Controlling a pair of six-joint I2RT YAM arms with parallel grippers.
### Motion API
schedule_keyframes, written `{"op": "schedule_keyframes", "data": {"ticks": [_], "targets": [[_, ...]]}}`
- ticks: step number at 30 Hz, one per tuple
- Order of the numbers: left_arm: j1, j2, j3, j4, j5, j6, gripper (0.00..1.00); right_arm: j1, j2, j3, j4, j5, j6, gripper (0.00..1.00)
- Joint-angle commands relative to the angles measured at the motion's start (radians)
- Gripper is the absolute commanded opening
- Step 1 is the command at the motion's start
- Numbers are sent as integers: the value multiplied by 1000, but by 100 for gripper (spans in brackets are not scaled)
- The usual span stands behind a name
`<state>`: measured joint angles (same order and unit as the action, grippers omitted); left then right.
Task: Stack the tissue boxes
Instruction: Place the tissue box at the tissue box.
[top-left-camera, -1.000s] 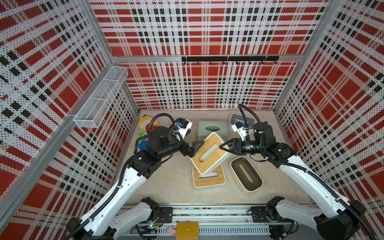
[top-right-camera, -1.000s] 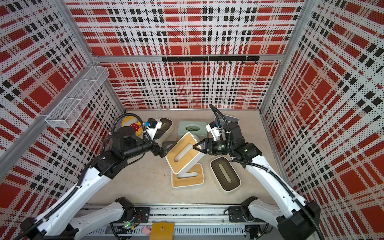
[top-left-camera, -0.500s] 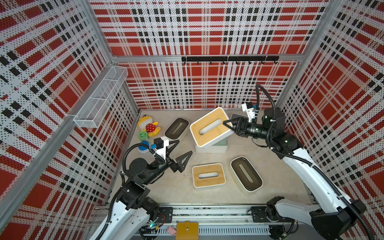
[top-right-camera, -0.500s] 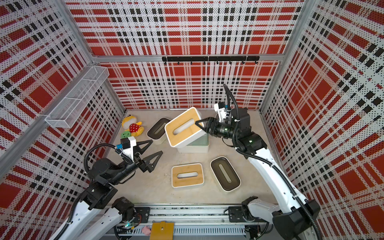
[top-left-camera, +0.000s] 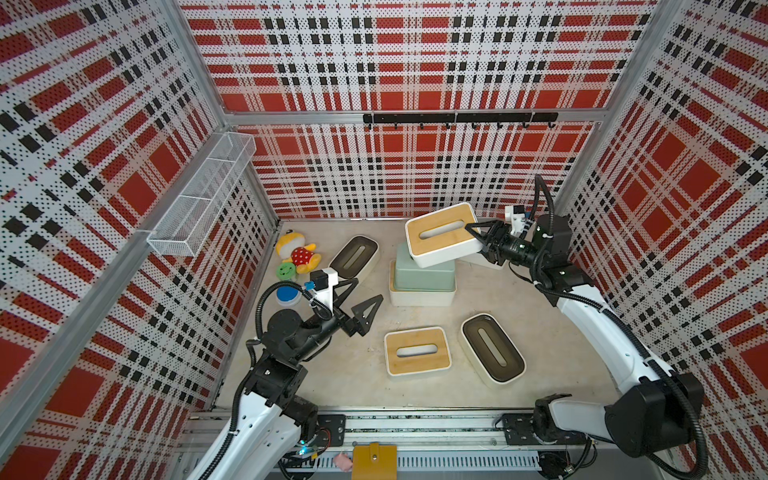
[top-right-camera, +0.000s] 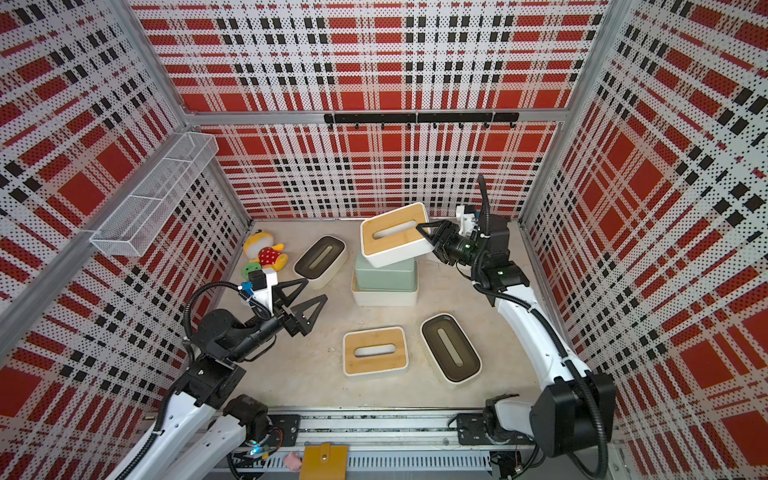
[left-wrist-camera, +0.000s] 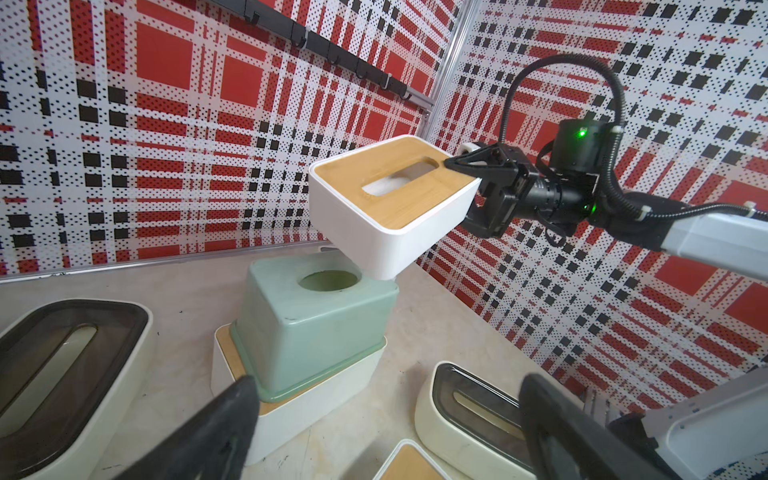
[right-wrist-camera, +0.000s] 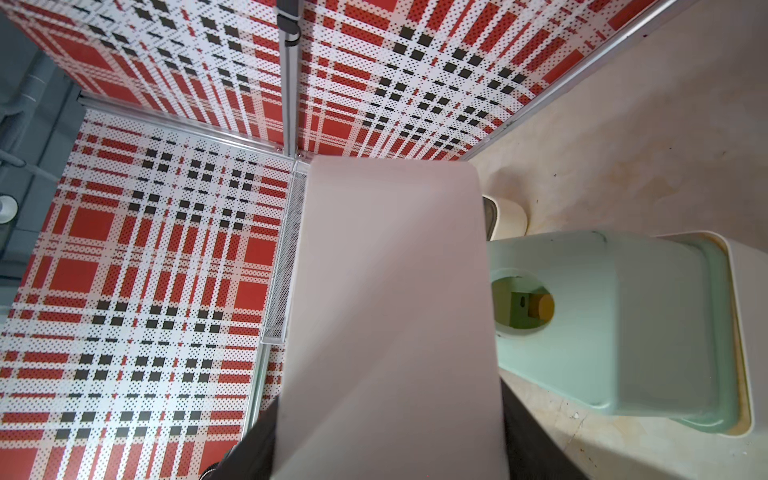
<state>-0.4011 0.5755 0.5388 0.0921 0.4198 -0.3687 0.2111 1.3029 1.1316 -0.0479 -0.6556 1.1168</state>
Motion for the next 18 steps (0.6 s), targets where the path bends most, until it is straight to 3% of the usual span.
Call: {"op": "schedule_keyframes", "data": {"ticks": [1,7,18], "targets": [[6,20,0,50,60,-50,99,-3,14,-22,214,-12,76,21],[5,97,18,50,110,-76,99,28,67,-62,310,8,113,21],[-12,107,15,54,113,-92,99,48,113,-99,395,29,132,22]]}}
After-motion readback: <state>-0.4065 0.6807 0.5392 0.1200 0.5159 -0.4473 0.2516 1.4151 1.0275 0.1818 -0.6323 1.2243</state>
